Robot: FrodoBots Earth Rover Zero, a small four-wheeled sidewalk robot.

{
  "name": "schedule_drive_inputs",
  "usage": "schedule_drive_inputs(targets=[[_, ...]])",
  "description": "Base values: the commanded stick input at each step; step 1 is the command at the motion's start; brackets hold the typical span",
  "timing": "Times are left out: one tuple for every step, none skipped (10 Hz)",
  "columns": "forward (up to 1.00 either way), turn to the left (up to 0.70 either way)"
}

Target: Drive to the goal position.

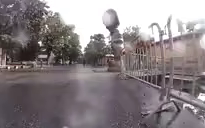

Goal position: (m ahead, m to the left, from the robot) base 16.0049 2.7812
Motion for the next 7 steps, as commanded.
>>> schedule_drive_inputs(targets=[[0.85,0.0],[0.85,0.0],[0.85,0.0],[0.85,0.0],[0.85,0.0],[0.85,0.0],[0.85,0.0]])
